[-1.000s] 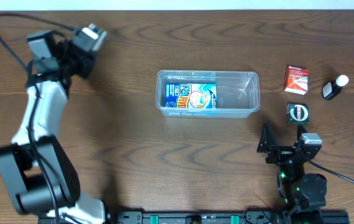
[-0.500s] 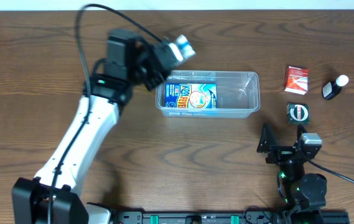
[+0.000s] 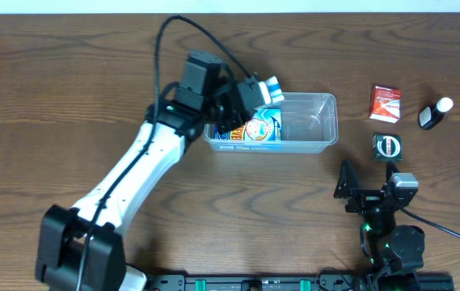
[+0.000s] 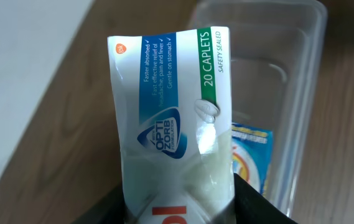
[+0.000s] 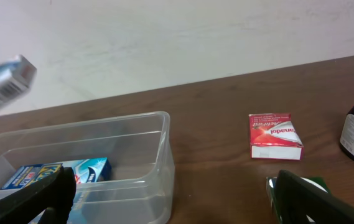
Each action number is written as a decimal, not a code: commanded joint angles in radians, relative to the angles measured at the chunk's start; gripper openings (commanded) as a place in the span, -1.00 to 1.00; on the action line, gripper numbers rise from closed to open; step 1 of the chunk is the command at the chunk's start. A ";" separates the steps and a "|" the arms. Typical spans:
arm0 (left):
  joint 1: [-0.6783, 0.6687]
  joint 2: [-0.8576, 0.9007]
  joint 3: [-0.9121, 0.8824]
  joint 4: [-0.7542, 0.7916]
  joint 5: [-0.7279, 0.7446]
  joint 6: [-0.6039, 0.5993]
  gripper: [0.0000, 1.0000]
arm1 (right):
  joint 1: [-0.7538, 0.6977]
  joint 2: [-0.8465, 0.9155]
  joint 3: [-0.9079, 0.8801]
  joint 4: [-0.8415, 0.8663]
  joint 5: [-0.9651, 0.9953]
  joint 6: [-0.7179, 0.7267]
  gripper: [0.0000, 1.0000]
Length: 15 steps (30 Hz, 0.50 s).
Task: Pack container
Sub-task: 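Carry the white box over the container and lower it inside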
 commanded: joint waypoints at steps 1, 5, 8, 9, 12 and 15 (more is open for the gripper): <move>-0.023 0.043 0.005 -0.006 -0.031 0.077 -0.10 | -0.008 -0.002 -0.002 -0.003 0.000 -0.013 0.98; -0.029 0.082 0.005 -0.006 -0.131 0.117 -0.10 | -0.008 -0.002 -0.002 -0.003 0.000 -0.013 0.99; -0.029 0.112 0.005 -0.006 -0.152 0.159 -0.10 | -0.008 -0.002 -0.002 -0.003 0.000 -0.013 0.98; -0.029 0.122 0.005 -0.006 -0.152 0.172 -0.10 | -0.008 -0.002 -0.002 -0.003 0.000 -0.013 0.98; -0.029 0.145 0.005 -0.005 -0.153 0.218 -0.10 | -0.008 -0.002 -0.002 -0.003 0.000 -0.013 0.99; -0.029 0.171 0.005 -0.005 -0.182 0.255 -0.10 | -0.008 -0.002 -0.002 -0.003 0.000 -0.013 0.98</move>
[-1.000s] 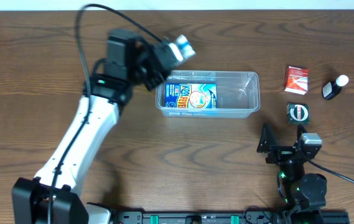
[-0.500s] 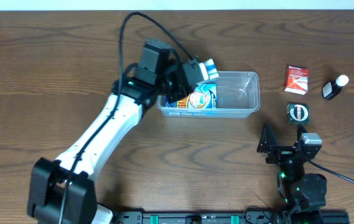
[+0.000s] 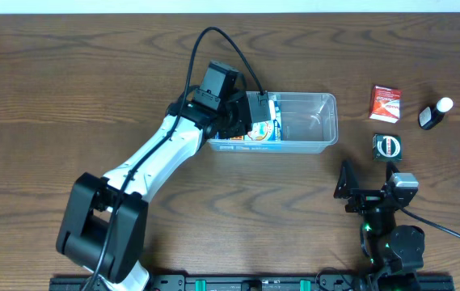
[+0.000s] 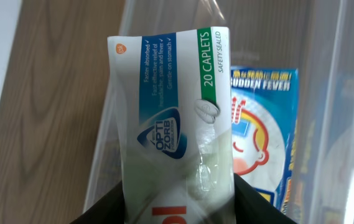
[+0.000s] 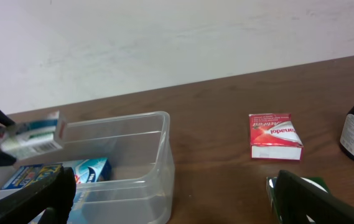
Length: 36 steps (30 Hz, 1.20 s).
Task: Pack container
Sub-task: 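Carry the white box over the container and lower it inside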
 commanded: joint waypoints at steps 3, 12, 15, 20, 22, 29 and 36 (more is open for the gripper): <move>0.003 0.046 0.005 0.000 -0.101 0.069 -0.10 | -0.008 -0.002 -0.002 -0.003 0.000 -0.013 0.99; 0.003 0.093 0.005 0.013 -0.143 0.069 -0.09 | -0.008 -0.002 -0.002 -0.003 0.000 -0.013 0.99; 0.003 0.093 0.005 0.018 -0.151 0.069 -0.09 | -0.008 -0.002 -0.002 -0.003 0.000 -0.013 0.99; 0.003 0.093 0.005 0.025 -0.188 0.069 -0.07 | -0.008 -0.002 -0.002 -0.003 0.000 -0.013 0.98; 0.003 0.093 0.005 0.025 -0.188 0.069 -0.07 | -0.008 -0.002 -0.002 -0.003 0.000 -0.013 0.99; 0.003 0.093 0.005 0.025 -0.188 0.069 0.37 | -0.008 -0.002 -0.002 -0.003 0.000 -0.013 0.98; 0.002 0.072 0.005 0.025 -0.187 0.068 0.65 | -0.008 -0.002 -0.002 -0.003 0.000 -0.013 0.98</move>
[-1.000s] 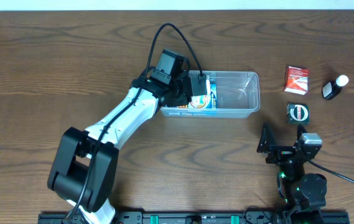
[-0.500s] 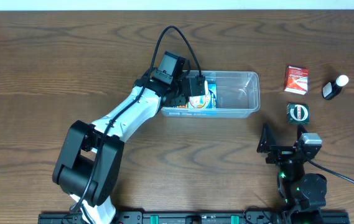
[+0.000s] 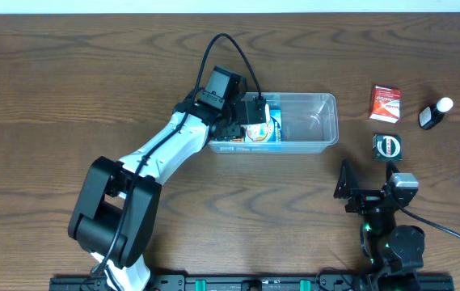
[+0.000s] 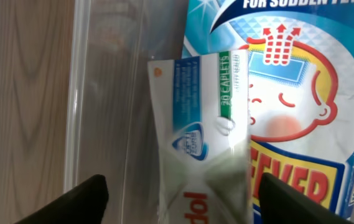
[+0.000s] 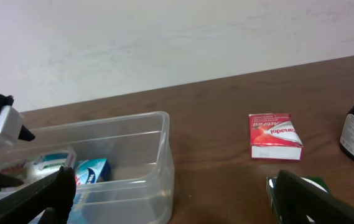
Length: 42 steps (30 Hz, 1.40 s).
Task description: Pack container
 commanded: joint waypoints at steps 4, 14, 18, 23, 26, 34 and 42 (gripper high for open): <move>0.002 -0.051 0.005 -0.003 -0.008 -0.006 0.72 | -0.008 -0.002 -0.002 -0.003 0.000 -0.013 0.99; -0.006 -0.115 0.005 -0.003 -0.008 -0.006 0.04 | -0.008 -0.002 -0.002 -0.003 0.000 -0.013 0.98; -0.021 -0.175 0.005 -0.001 -0.004 -0.049 -0.88 | -0.008 -0.002 -0.002 -0.003 0.000 -0.013 0.99; -0.032 -0.273 0.005 0.018 0.086 -0.358 -0.88 | -0.008 -0.002 -0.002 -0.003 0.000 -0.013 0.99; -0.032 -0.296 0.005 0.074 0.119 -0.813 -0.88 | -0.008 -0.002 -0.002 -0.003 0.000 -0.013 0.98; -0.076 -0.219 0.005 0.146 -0.034 -1.499 -0.88 | -0.008 -0.002 -0.002 -0.003 0.000 -0.013 0.99; -0.117 -0.161 0.006 0.227 -0.083 -1.621 -0.88 | -0.008 -0.002 -0.002 -0.003 0.000 -0.013 0.98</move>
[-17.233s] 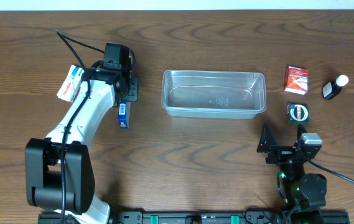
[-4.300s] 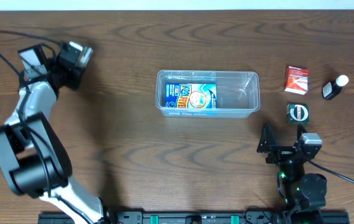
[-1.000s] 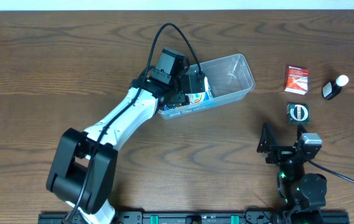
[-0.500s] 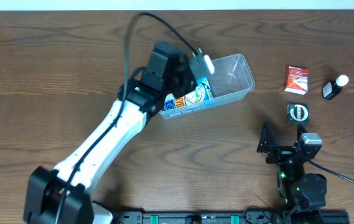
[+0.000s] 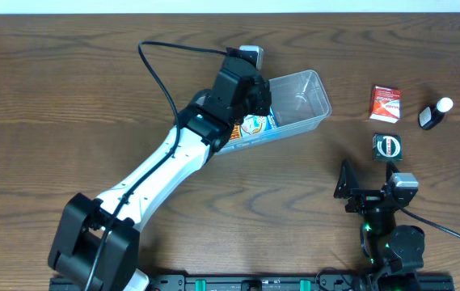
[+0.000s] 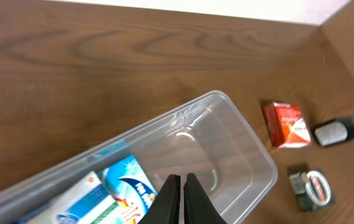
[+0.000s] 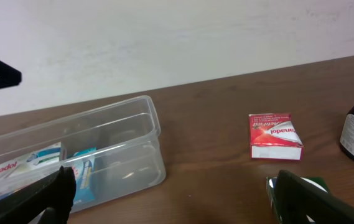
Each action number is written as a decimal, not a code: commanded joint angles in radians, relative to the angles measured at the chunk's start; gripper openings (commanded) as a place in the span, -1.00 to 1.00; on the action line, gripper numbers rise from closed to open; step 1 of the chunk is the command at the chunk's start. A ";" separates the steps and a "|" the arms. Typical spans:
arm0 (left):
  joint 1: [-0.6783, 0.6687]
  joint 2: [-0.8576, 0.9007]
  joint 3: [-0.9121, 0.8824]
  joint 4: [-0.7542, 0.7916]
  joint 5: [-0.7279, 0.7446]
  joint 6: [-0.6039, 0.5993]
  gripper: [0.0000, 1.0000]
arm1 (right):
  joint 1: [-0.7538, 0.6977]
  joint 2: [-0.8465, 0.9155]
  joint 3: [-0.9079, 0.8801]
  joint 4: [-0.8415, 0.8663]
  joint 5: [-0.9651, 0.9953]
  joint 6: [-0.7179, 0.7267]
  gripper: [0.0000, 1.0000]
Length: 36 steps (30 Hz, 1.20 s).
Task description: Pack container
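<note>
The clear plastic container [image 5: 301, 99] lies askew on the table, its right end turned toward the back. Inside it at the left end lie a blue fever-patch box [image 6: 124, 185] and a white caplets box [image 6: 71, 208]; both also show through the container's wall [image 7: 102, 143]. My left gripper [image 6: 181, 182] hovers above the container's middle, shut with nothing between its fingers. My right gripper [image 7: 172, 191] rests open at the front right, well clear of everything.
A red medicine box [image 5: 385, 103], a dark bottle with a white cap [image 5: 434, 114] and a small round green-and-black tin [image 5: 388, 146] stand to the right of the container. The tin lies just beyond my right gripper. The table's back edge runs behind the container.
My left gripper was open low inside the container over the caplets box. Now it is shut, empty and higher up. The container has turned, its right end swung toward the back. The right arm is unmoved.
My left gripper held the white caplets box above the container's left end, then lower inside it over the fever-patch box. Then it stood open with the caplets box lying inside. Now it is raised and shut, and the container sits askew.
</note>
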 commanded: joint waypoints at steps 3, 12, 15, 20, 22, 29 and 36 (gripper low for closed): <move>-0.036 0.042 0.006 0.007 -0.043 -0.117 -0.88 | -0.008 -0.002 -0.002 -0.003 0.000 -0.013 0.98; -0.062 -0.043 0.006 -0.275 -0.043 -0.103 -0.88 | -0.008 -0.002 -0.002 -0.003 0.000 -0.013 0.99; -0.063 -0.143 0.006 -0.431 -0.043 -0.103 -0.88 | -0.008 -0.002 -0.002 -0.003 0.000 -0.013 0.98; -0.063 -0.305 0.005 -0.530 -0.043 -0.103 -0.88 | -0.008 -0.002 -0.002 -0.003 0.000 -0.013 0.98; -0.063 -0.340 0.005 -0.607 -0.043 -0.103 -0.88 | -0.008 -0.002 -0.002 -0.003 0.000 -0.013 0.99; -0.063 -0.297 -0.034 -0.809 -0.030 -0.219 -0.88 | -0.008 -0.002 -0.002 -0.003 0.000 -0.013 0.99; -0.063 -0.192 -0.040 -0.828 -0.031 -0.219 -0.88 | -0.008 -0.002 -0.002 -0.003 0.000 -0.013 0.99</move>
